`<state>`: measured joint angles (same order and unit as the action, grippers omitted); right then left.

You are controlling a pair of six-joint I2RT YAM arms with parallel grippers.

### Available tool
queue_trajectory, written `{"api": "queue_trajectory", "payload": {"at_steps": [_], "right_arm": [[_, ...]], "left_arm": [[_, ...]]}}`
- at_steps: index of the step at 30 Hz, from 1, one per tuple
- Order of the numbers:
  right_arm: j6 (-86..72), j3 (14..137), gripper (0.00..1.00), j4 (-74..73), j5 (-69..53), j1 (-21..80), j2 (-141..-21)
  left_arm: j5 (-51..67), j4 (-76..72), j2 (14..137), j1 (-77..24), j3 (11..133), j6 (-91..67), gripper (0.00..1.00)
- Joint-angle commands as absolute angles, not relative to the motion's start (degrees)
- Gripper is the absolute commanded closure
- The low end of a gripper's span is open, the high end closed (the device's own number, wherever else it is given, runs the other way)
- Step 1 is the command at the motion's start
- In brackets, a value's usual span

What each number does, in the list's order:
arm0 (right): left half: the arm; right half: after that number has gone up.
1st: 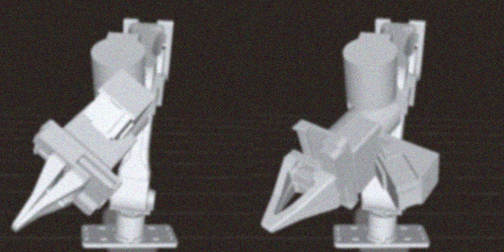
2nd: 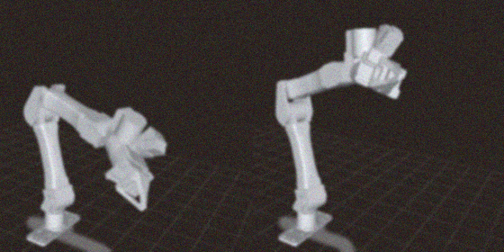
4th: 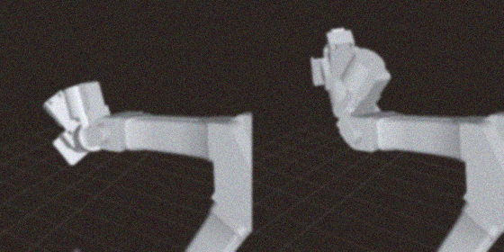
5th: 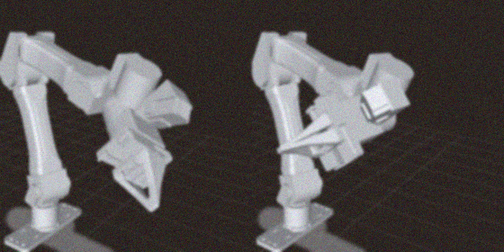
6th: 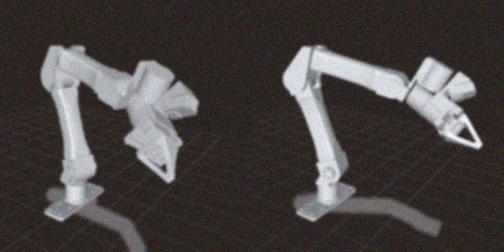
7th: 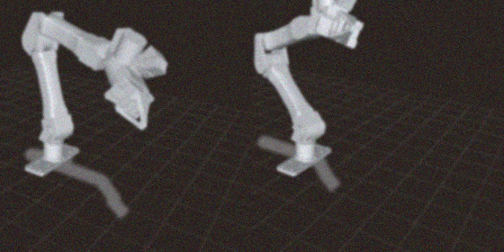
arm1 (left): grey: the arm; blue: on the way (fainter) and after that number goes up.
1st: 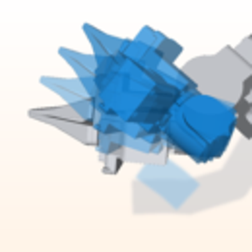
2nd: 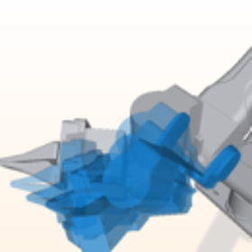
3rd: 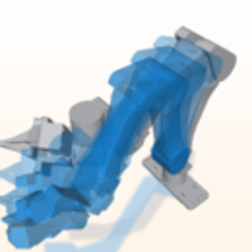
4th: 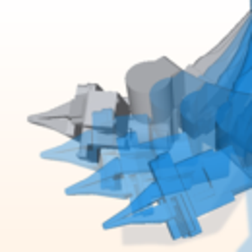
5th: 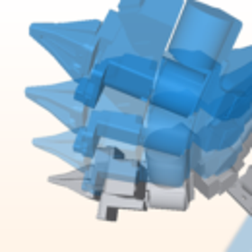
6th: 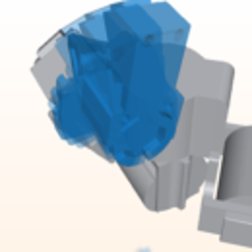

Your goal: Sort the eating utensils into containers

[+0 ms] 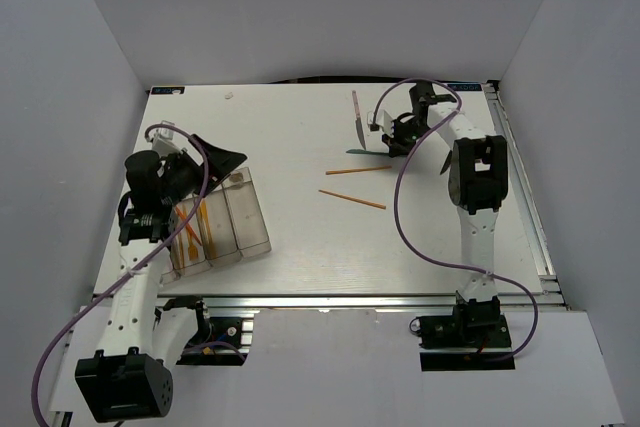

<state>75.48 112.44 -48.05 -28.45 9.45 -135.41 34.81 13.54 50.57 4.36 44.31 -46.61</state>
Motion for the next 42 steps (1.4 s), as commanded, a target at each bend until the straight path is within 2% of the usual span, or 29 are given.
{"api": "queue_trajectory", "payload": {"at_steps": [1,7,10,17,20,24,29,34,40,42], "right_arm": [[75.68,108.99,0.88,-47.73,-23.47,8.96,-135.62],[71.20,106.08,1.00,-46.05,-27.49,8.79,-130.09],[69.97,105.91,1.00,-47.28,-31.62,8.79,-126.41],[57.68,106.26,1.00,-51.68,-44.63,10.71,-119.45],[46.08,106.17,1.00,-50.45,-48.06,15.18,-118.04],[28.27,103.10,1.00,-42.75,-49.39,23.01,-115.24],[10.76,96.95,1.00,-29.55,-49.57,30.92,-111.71],[4.41,97.38,1.00,-24.44,-49.48,35.50,-111.53],[0.44,96.24,1.00,-20.39,-50.19,36.21,-110.13],[0.70,96.33,1.00,-20.57,-50.19,36.21,-110.04]], "left_arm": [[32.87,14.41,48.78,3.96,44.47,-47.98,0.02],[26.91,14.68,50.18,-2.36,44.39,-50.36,0.02],[22.42,14.68,52.46,-9.20,45.08,-51.24,0.02],[17.23,9.25,58.70,-15.72,45.79,-54.66,0.04],[15.30,5.29,62.30,-17.92,45.70,-56.86,0.09],[13.54,3.95,69.32,-20.21,49.29,-58.45,0.22],[9.06,4.22,72.24,-21.27,51.41,-59.50,0.25],[8.35,5.27,72.69,-21.88,52.03,-59.50,0.30],[8.26,6.77,71.28,-22.06,50.63,-59.85,0.44],[8.26,6.77,70.84,-21.97,49.84,-60.03,0.52]]}}
